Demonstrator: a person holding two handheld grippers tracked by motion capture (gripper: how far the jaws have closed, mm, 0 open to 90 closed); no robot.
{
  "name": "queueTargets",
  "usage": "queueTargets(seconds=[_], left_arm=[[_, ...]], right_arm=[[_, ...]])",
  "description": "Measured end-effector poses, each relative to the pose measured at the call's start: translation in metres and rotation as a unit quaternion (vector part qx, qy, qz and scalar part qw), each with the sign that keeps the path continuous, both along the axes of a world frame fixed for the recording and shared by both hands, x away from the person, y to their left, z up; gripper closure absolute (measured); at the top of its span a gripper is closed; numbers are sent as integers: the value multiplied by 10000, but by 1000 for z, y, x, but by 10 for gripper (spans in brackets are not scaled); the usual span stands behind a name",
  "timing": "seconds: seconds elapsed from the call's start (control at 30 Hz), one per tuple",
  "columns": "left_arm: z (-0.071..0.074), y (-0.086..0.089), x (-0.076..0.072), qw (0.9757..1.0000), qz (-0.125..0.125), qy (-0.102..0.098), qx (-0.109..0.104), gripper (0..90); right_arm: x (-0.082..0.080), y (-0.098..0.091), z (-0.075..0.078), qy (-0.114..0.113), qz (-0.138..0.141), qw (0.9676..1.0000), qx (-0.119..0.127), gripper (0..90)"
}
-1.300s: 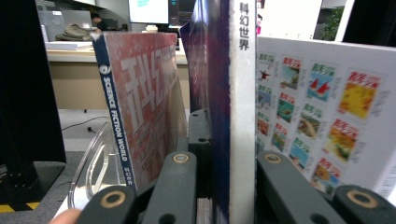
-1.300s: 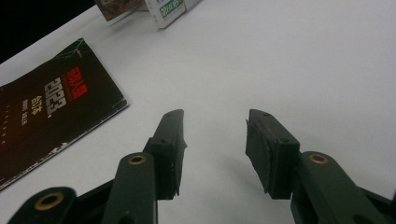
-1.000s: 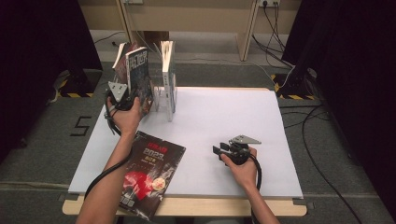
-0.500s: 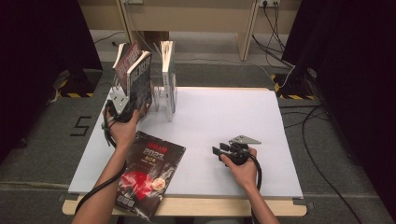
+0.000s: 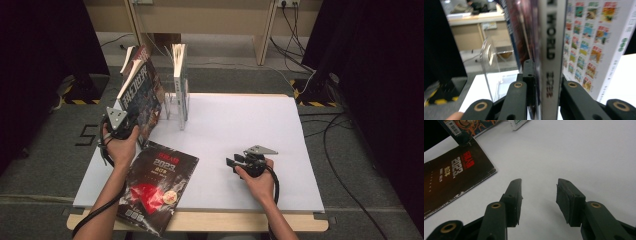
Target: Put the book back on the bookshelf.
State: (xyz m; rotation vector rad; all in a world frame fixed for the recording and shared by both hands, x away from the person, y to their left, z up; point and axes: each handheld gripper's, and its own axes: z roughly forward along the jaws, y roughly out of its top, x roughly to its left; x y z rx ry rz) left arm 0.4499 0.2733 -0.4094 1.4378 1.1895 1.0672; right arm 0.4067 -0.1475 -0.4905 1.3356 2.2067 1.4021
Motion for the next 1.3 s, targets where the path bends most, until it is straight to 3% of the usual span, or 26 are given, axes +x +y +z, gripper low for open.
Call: queueTargets(seconds=[0.13,0.33,0.6,0.83,1.07,1.3], left_arm=[[11,-1,-5,9994,-43,-263,-202,776],[14,0,-2,9987,-85,-197,-456,773],[17,1,7,9982,-150,-5,-579,782],[20,-3,8,9983,-181,119,-534,817],[26,-1,18,9976,-99,-14,-688,821],[37,-5,30,9975,-106,-207,-669,821]], right_arm=[[0,0,0,16,5,10000,-7,552],[1,-1,-1,80,16,10000,-17,544],[1,-1,-2,164,10,9999,31,540],[2,-2,-3,201,51,9998,17,539],[2,-3,-3,229,22,9997,41,539],[3,-5,-4,215,21,9998,45,540]])
